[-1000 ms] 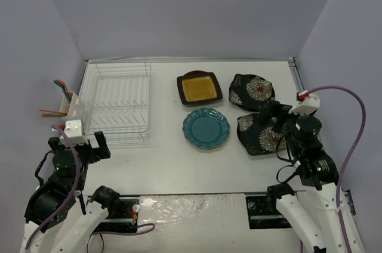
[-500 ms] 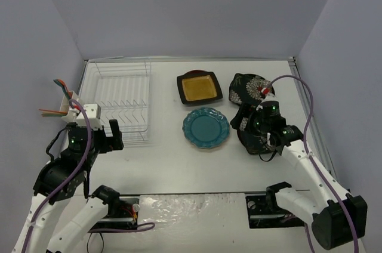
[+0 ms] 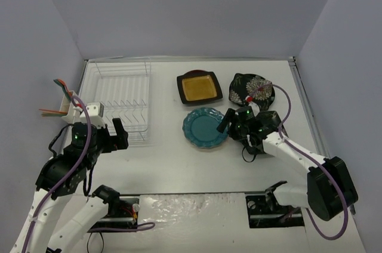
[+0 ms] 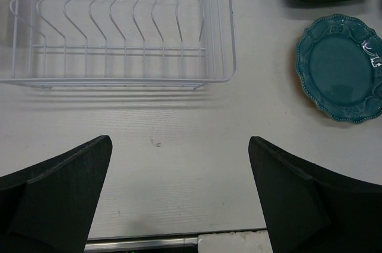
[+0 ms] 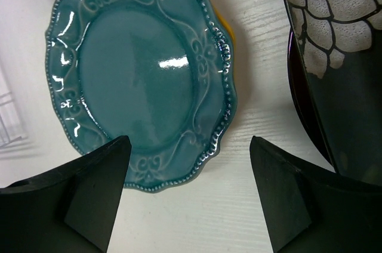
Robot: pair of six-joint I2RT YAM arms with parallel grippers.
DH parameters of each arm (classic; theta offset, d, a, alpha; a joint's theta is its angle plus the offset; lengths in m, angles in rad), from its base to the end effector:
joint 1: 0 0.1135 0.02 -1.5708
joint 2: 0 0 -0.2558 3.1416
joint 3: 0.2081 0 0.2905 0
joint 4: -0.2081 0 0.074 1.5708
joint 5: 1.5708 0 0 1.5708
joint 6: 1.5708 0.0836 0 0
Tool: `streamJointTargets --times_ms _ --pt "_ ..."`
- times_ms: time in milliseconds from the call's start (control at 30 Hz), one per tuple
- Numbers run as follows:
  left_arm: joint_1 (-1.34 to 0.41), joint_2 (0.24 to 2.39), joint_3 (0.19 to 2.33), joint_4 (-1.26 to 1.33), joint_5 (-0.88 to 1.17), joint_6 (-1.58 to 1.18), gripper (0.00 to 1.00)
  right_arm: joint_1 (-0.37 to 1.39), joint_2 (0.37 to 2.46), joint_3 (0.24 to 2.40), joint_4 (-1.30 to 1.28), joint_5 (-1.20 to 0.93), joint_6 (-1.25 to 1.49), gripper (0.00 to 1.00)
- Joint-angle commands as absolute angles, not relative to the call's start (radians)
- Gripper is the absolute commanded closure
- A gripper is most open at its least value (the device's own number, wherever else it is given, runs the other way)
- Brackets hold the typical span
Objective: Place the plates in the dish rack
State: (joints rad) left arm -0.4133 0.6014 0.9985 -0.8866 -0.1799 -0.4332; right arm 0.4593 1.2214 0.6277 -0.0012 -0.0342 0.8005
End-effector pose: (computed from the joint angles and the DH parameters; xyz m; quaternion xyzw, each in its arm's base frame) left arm 0.1762 -0.0610 0.3500 -0.0547 0.8534 -0.1403 0.4990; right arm 0.2964 0.1498 0.1563 0.1420 0.8717 0.2883 0.3699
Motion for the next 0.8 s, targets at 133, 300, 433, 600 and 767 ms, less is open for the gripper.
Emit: streamJointTargets --times_ms 133,300,433,600,767 --pt "-0.417 0.596 1.001 -0.841 -0.141 -0.495 0.03 0.524 1.348 0.676 0.085 0.144 0.927 0.33" --pt "-0.417 0.587 0.999 -0.857 -0.133 -0.497 0.03 0.533 1.382 0.673 0.085 0.193 0.954 0.4" --pt "-0.417 0.58 0.999 -0.864 -0.132 -0.499 0.03 0.537 1.387 0.68 0.081 0.209 0.951 0.48" --pt "-0.417 0.572 0.993 -0.869 -0.125 -0.511 0.03 0.538 1.398 0.685 0.068 0.225 0.945 0.58" --pt "-0.417 0.561 0.989 -0.876 -0.12 -0.512 0.03 0.546 1.412 0.685 0.067 0.235 0.944 0.67"
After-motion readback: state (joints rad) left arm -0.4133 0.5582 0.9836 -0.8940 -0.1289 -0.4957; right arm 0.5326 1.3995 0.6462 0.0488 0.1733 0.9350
